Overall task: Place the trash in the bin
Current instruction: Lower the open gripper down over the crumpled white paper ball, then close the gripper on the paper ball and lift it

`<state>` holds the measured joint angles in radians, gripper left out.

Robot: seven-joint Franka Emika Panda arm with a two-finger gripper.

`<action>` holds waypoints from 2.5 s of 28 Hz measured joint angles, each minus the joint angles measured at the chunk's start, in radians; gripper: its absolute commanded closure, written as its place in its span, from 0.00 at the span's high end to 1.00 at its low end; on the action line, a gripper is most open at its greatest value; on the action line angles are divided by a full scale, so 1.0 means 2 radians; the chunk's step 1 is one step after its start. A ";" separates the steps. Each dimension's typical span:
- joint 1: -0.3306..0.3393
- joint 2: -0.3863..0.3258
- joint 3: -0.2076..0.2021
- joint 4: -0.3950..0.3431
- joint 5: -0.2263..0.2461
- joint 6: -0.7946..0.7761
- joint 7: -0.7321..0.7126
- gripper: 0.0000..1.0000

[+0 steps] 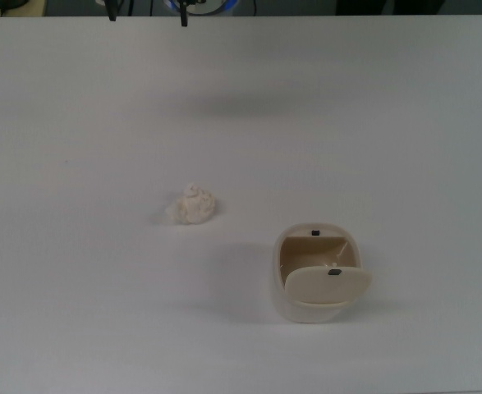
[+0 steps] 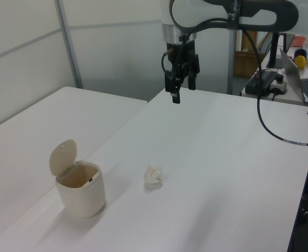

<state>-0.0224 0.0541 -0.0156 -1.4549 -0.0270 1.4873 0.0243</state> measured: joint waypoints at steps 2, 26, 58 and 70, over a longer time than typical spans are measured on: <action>0.000 0.000 0.000 0.000 0.000 0.000 0.000 1.00; 0.065 0.117 0.019 -0.017 -0.014 0.045 0.000 1.00; 0.039 0.255 0.009 -0.016 -0.054 0.220 0.015 0.47; 0.040 0.263 0.009 -0.017 -0.060 0.230 0.015 0.02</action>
<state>0.0582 0.5805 0.0034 -1.4888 -0.1474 1.9477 0.0547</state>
